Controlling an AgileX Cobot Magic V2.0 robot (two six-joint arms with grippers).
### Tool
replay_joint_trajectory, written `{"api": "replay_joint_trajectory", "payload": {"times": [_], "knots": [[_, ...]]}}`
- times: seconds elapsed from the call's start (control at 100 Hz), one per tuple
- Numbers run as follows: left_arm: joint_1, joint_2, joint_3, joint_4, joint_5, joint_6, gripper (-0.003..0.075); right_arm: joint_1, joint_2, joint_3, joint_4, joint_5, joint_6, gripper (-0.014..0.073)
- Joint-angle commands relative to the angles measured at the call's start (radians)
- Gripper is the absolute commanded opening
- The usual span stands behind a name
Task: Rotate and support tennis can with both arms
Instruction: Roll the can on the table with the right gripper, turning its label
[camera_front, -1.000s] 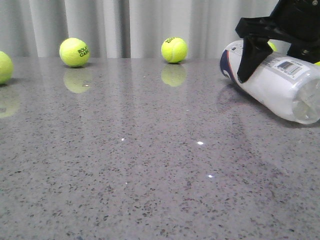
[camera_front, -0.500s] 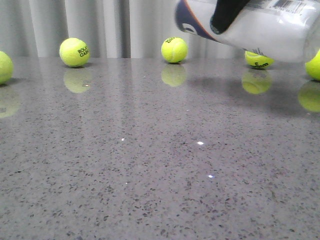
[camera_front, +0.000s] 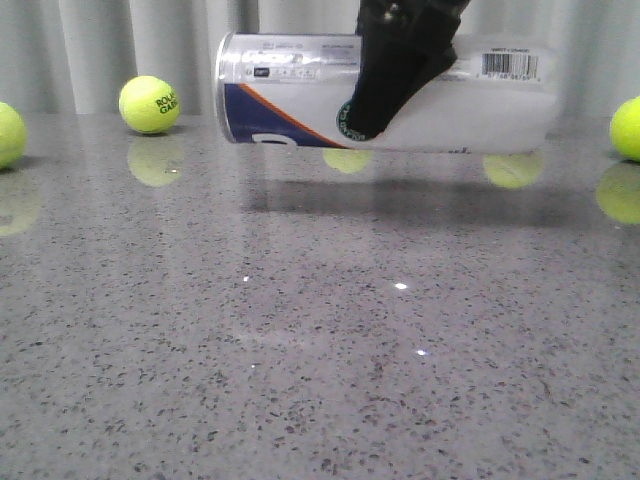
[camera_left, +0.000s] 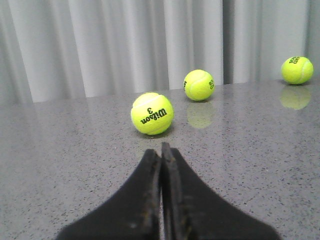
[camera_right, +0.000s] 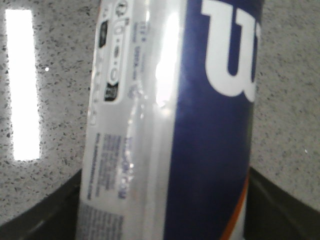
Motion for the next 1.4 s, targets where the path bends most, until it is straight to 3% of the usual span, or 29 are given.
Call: {"api": "replay_joint_trajectory", "payload": {"times": [0.0, 0.54, 0.88, 1.39], "knots": [[0.002, -0.038, 0.048, -0.008, -0.082, -0.01, -0.0021, 0.011, -0.024, -0.035, 0.017, -0.031, -0.072, 0.0259], [0.002, -0.038, 0.048, -0.008, -0.082, -0.01, -0.0021, 0.024, 0.068, -0.034, 0.029, 0.028, -0.122, 0.028], [0.002, -0.038, 0.048, -0.008, -0.082, -0.01, -0.0021, 0.024, 0.07, -0.034, 0.029, 0.038, -0.121, 0.0661], [0.002, -0.038, 0.048, -0.008, -0.082, -0.01, -0.0021, 0.024, 0.017, -0.035, 0.028, 0.039, -0.121, 0.0662]]}}
